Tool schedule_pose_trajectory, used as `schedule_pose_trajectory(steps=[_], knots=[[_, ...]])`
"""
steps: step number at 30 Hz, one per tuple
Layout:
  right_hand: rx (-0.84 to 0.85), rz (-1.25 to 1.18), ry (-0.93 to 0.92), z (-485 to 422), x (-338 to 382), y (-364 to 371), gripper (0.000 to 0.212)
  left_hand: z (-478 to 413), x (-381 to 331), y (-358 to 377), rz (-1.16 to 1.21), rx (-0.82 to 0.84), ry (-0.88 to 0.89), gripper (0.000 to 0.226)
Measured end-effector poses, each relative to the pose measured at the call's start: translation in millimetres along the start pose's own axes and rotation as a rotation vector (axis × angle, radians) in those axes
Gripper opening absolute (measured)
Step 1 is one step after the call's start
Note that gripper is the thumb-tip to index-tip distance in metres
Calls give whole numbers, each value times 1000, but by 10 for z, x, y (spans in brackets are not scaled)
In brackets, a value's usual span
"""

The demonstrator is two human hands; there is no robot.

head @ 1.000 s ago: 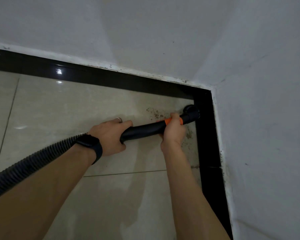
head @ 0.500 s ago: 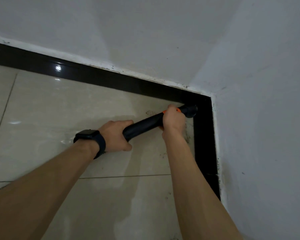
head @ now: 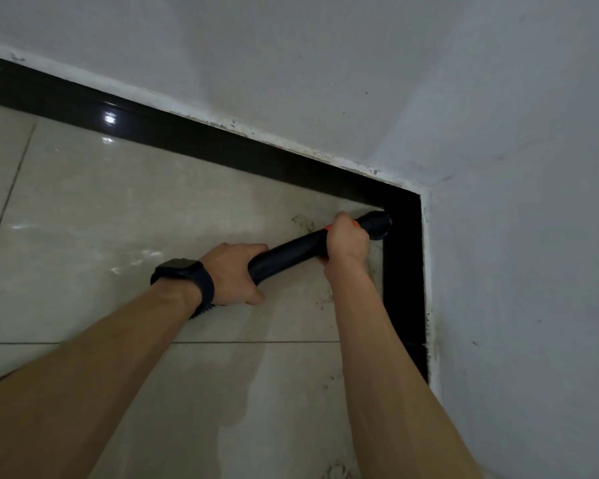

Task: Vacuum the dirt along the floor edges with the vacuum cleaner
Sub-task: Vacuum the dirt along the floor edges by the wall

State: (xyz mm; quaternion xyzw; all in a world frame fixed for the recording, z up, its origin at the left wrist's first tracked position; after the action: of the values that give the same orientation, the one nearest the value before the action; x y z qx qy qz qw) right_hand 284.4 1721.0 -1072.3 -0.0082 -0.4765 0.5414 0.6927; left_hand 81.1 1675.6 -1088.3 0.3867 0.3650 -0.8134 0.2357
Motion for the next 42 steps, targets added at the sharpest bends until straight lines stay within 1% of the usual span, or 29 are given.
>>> schedule_pose_trajectory(steps=[2, 3, 5, 8, 12, 15, 21, 22, 25, 30, 33, 36, 38, 40, 42], knots=[[27, -98, 58, 0, -161, -54, 14, 46, -15, 61, -58, -22, 27, 36], [50, -143, 74, 11, -223, -71, 13, 71, -25, 95, -96, -37, 37, 37], [102, -217, 81, 38, -286, -93, 17, 126, -51, 151, -172, -84, 40, 39], [160, -287, 60, 91, -273, -100, 28, 216, -97, 175, -255, -160, 24, 38], [215, -291, 53, 278, -244, 38, 19, 415, -17, 86, -272, -174, 13, 37], [291, -291, 46, 529, -260, 277, 14, 662, 171, -97, -264, -178, 0, 34], [407, -284, 15, 1207, -362, 872, 11, 1317, 695, -440, -252, -198, -117, 36], [442, -294, 17, 1331, -394, 969, 14, 1434, 768, -478, -252, -207, -130, 36], [537, -342, 35, 1673, -526, 1205, 38, 1778, 950, -569, -210, -229, -156, 35], [663, -461, 96, 2149, -760, 1339, 47, 2229, 1127, -558, -55, -243, -220, 31], [659, -455, 96, 2220, -780, 1301, 45, 2316, 1072, -464, 28, -254, -244, 30], [575, -372, 52, 2164, -703, 1208, 44, 2287, 949, -323, 101, -271, -243, 31], [552, -341, 38, 2117, -644, 1146, 44, 2230, 868, -230, 132, -283, -238, 30], [540, -347, 41, 2048, -611, 1067, 42, 2153, 785, -166, 126, -287, -230, 31], [534, -389, 60, 1990, -621, 989, 32, 2067, 711, -147, 81, -285, -224, 32]])
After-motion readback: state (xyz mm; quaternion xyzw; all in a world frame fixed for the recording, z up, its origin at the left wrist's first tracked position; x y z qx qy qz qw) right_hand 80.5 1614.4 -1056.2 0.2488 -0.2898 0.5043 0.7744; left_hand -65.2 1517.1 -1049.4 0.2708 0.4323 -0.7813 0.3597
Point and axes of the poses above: each hand's wrist, its own z-axis away from the middle knuckle, its own y-axis out of the palm, x = y × z, the point moved 10 cm from there along -z, towards the middle knuckle, and after that the axes turned 2 degrees about y, right-handed, at the moved point
